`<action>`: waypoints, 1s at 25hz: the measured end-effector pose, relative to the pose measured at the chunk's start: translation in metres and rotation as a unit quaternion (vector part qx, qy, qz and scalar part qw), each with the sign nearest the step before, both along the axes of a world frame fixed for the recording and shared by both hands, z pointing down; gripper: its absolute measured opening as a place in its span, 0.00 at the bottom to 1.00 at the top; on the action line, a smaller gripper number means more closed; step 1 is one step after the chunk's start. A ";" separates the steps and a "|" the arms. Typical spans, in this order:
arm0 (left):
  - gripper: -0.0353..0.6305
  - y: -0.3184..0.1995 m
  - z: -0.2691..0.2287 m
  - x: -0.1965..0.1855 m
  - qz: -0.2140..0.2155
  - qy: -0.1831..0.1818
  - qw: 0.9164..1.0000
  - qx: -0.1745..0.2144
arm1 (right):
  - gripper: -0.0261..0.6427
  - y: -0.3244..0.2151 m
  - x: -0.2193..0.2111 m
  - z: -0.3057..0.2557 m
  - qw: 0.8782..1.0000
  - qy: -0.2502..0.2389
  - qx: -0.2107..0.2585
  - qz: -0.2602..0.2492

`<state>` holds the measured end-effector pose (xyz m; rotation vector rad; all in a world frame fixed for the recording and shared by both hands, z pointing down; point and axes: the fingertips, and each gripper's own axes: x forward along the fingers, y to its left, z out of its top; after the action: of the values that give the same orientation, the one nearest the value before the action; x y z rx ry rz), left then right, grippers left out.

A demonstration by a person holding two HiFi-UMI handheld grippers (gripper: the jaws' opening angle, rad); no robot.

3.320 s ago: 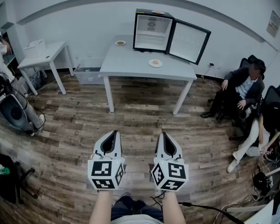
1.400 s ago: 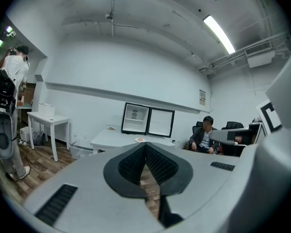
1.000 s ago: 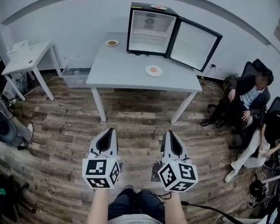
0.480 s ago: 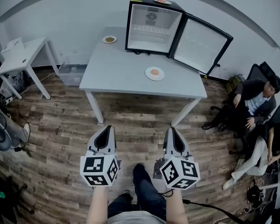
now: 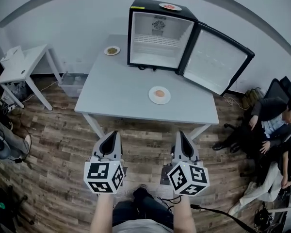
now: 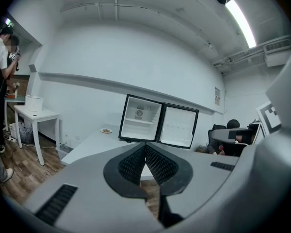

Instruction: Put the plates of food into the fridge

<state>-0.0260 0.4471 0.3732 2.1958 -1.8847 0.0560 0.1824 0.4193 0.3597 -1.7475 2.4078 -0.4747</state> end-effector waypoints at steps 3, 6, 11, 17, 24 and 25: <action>0.06 -0.025 0.002 0.011 0.007 0.010 1.000 -0.009 | 0.06 -0.026 0.010 0.003 1.000 -0.006 -0.006 0.003; 0.06 -0.044 0.008 0.019 0.011 0.011 1.000 -0.021 | 0.06 -0.047 0.018 0.009 1.000 -0.012 -0.016 0.005; 0.06 -0.078 0.016 0.018 0.010 0.006 0.999 -0.031 | 0.06 -0.076 0.014 0.018 1.000 -0.010 -0.024 0.001; 0.06 -0.138 0.026 0.017 0.021 0.012 0.999 -0.037 | 0.06 -0.128 0.013 0.028 0.999 -0.002 -0.033 0.012; 0.06 -0.221 0.027 0.013 0.038 0.019 0.998 -0.046 | 0.06 -0.204 0.012 0.027 0.999 0.002 -0.039 0.034; 0.06 -0.231 0.027 0.011 0.040 0.019 0.998 -0.048 | 0.06 -0.215 0.010 0.027 0.999 0.001 -0.041 0.036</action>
<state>-0.0152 0.2157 0.4001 2.1925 -1.7356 0.1146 0.1928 0.2045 0.3869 -1.8613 2.3495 -0.5689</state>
